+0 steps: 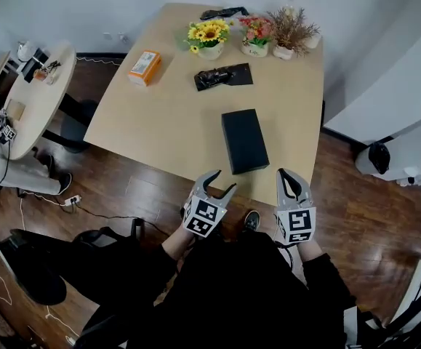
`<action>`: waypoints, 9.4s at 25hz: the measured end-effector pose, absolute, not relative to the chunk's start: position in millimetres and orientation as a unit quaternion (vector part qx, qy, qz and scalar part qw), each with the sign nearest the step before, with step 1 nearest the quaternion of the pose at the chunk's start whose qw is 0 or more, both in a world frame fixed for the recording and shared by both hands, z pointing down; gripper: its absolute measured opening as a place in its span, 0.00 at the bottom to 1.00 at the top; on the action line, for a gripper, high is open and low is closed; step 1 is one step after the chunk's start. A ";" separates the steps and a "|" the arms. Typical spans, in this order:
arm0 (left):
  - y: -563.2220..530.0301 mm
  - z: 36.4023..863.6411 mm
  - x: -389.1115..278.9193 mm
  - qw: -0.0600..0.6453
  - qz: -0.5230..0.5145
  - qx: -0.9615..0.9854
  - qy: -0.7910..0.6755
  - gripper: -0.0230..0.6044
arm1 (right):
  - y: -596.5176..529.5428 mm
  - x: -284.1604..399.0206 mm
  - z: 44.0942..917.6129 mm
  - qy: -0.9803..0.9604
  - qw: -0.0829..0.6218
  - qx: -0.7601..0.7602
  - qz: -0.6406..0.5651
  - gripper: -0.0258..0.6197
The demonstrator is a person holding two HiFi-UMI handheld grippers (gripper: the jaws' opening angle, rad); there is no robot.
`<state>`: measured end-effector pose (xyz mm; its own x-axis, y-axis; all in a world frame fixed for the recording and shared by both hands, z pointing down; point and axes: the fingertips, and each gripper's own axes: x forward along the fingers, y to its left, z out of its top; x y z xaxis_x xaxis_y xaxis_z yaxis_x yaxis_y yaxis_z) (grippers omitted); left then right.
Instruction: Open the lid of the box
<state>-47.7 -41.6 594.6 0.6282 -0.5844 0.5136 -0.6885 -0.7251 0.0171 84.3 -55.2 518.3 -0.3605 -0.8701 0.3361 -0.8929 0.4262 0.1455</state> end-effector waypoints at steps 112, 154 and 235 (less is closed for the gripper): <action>-86.3 594.5 -13.5 0.084 0.232 0.895 -0.372 0.25 | -98.9 53.1 620.6 -0.851 0.354 0.388 0.016 0.40; -37.7 600.9 -68.7 0.167 0.264 0.864 -0.394 0.17 | -120.6 132.1 565.1 -0.783 -0.058 0.528 0.324 0.06; -73.5 438.2 -40.5 0.033 0.086 0.902 -0.422 0.49 | -80.1 23.0 409.1 -0.893 0.079 0.427 -0.118 0.35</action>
